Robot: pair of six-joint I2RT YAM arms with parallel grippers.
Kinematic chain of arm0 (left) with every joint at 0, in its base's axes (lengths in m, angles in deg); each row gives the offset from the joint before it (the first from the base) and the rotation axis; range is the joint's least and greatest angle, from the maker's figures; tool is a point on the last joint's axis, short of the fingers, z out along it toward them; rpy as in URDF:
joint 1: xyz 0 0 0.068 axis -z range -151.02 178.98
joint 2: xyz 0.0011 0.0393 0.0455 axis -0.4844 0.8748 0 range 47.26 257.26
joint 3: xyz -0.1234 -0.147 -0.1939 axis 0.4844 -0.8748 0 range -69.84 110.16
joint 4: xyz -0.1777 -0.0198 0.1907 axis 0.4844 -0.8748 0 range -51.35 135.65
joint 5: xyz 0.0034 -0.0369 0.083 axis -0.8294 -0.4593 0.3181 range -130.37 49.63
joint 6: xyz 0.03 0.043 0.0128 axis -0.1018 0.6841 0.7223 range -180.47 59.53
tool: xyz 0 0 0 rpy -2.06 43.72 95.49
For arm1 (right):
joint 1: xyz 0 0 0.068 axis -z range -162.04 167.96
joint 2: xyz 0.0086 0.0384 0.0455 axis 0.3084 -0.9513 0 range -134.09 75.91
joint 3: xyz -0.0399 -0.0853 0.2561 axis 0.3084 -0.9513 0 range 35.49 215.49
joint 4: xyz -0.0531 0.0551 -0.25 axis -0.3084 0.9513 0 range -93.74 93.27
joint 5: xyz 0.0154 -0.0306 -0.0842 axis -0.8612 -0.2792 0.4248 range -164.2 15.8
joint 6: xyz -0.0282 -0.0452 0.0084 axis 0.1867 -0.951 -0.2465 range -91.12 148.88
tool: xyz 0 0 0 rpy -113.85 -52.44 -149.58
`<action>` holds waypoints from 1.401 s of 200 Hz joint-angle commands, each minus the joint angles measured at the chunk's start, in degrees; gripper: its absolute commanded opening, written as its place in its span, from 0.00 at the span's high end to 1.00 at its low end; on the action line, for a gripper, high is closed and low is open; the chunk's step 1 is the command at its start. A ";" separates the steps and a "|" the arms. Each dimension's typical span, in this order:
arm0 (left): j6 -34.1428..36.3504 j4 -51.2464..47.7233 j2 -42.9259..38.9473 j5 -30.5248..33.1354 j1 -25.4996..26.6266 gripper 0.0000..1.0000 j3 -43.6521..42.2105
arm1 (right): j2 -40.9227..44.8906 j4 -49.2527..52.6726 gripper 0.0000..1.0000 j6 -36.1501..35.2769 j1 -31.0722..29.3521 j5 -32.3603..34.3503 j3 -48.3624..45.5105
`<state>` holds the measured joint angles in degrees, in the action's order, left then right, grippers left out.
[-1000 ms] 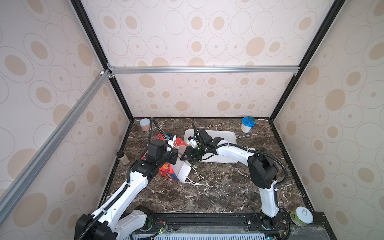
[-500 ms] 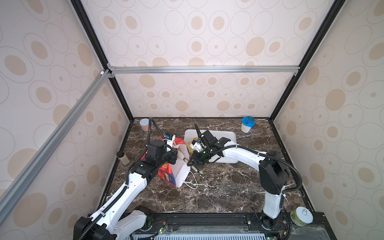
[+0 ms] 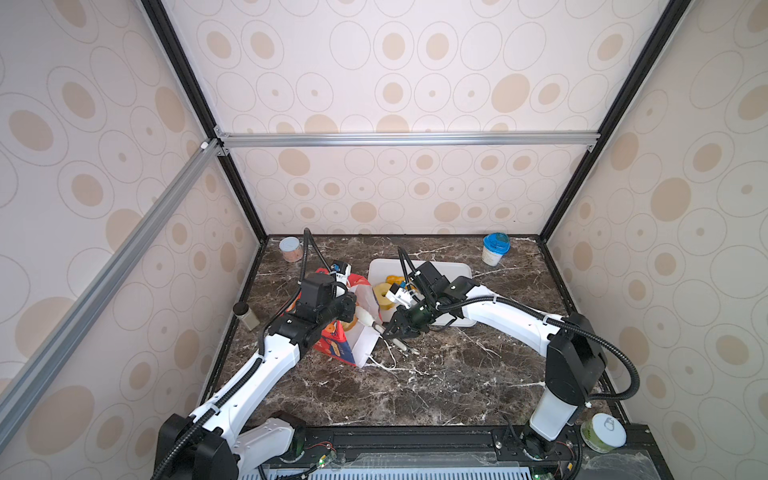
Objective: Take the fake bread out of the paper bag
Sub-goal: 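Pinch the round yellow buns with the tongs and pull them out, then set the buns on the tray and draw the tongs back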
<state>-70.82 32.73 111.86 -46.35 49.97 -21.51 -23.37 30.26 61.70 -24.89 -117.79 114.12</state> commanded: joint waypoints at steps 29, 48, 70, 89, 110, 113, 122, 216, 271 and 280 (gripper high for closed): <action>-3.15 1.85 2.24 3.33 -3.12 1.00 3.39 | 7.71 -1.92 1.00 -0.96 2.37 -2.64 -4.72; -4.53 2.31 3.56 4.69 -4.50 1.00 3.87 | 10.76 -1.61 1.00 -1.20 3.81 -2.48 -6.34; -6.36 3.28 4.95 6.04 -5.86 1.00 4.50 | 15.16 -2.23 1.00 -0.68 6.40 -2.80 -9.30; -7.38 4.21 5.60 6.82 -6.64 1.00 4.85 | 19.30 -2.76 1.00 0.23 9.84 -3.03 -12.66; -7.76 5.05 5.43 7.03 -7.02 1.00 4.82 | 22.94 -3.75 1.00 0.93 14.92 -2.86 -16.64; -7.79 5.18 5.33 6.96 -7.02 1.00 4.76 | 23.25 -3.83 1.00 0.87 15.78 -2.81 -17.11; -7.84 5.28 4.94 6.42 -7.11 1.00 4.62 | 23.74 -4.15 1.00 0.56 18.06 -2.88 -18.15; -5.45 1.86 0.07 4.93 -7.37 1.00 4.00 | 11.87 -15.60 1.00 -1.70 26.36 -7.91 -23.26; -4.18 0.44 -0.35 4.21 -7.56 1.00 4.84 | 6.92 -20.38 1.00 -1.57 29.23 -9.08 -26.91; -4.07 0.45 -0.27 3.52 -7.61 1.00 4.77 | 5.97 -21.21 1.00 -1.41 29.32 -9.85 -27.33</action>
<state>-76.26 33.62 112.69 -41.72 42.89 -19.26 -15.39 13.70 60.91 3.79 -124.37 88.24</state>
